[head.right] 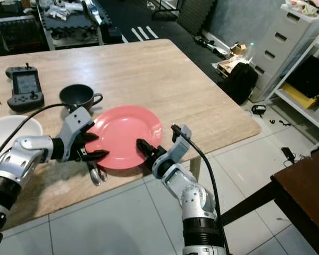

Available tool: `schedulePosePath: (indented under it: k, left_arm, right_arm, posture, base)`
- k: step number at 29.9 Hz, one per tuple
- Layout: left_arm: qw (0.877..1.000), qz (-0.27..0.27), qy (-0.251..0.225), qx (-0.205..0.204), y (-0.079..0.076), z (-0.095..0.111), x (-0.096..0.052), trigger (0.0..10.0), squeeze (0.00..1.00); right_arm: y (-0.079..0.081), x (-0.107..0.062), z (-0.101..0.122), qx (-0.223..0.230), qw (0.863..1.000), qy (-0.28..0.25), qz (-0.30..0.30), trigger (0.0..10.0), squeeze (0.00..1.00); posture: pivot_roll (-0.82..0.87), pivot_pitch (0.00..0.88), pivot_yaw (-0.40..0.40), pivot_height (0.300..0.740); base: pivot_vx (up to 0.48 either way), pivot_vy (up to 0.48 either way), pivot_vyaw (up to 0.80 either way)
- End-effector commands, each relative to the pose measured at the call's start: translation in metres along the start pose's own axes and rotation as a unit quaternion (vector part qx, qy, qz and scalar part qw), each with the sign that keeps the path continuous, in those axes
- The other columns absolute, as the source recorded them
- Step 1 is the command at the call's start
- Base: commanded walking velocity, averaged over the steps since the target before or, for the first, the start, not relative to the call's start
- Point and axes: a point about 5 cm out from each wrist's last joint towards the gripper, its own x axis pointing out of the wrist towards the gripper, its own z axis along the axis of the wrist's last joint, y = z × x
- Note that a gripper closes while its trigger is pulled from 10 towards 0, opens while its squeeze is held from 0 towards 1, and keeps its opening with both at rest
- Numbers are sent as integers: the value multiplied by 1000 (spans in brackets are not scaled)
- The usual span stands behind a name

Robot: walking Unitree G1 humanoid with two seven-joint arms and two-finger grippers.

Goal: Setting the table

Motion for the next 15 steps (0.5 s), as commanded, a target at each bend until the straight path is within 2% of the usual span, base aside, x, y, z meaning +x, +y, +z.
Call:
schedulePosePath:
  k: [1, 4, 11, 15]
  left_arm:
    - [1000, -3, 12, -12, -3, -11, 0, 10000, 0]
    - [1000, -1, 10, -11, -3, -10, 0, 10000, 0]
    - [1000, 6, -10, -9, -3, -2, 1, 10000, 0]
    - [1000, 19, -22, 5, -2, 3, 1, 10000, 0]
  right_arm:
    - [-13, -2, -8, 14, 999, 12, -33, 0, 0]
    - [-15, -3, -1, 26, 999, -9, -37, 0, 0]
    - [-18, -5, 8, 33, 999, -21, -37, 0, 0]
    - [-16, -7, 10, 35, 999, -24, -32, 0, 0]
  posture:
    - [72, 203, 5, 740]
    - [73, 201, 2, 740]
    - [69, 200, -1, 740]
    - [66, 202, -1, 740]
  base:
    - [0, 0, 0]
    - [0, 0, 0]
    - [0, 0, 0]
    - [0, 0, 0]
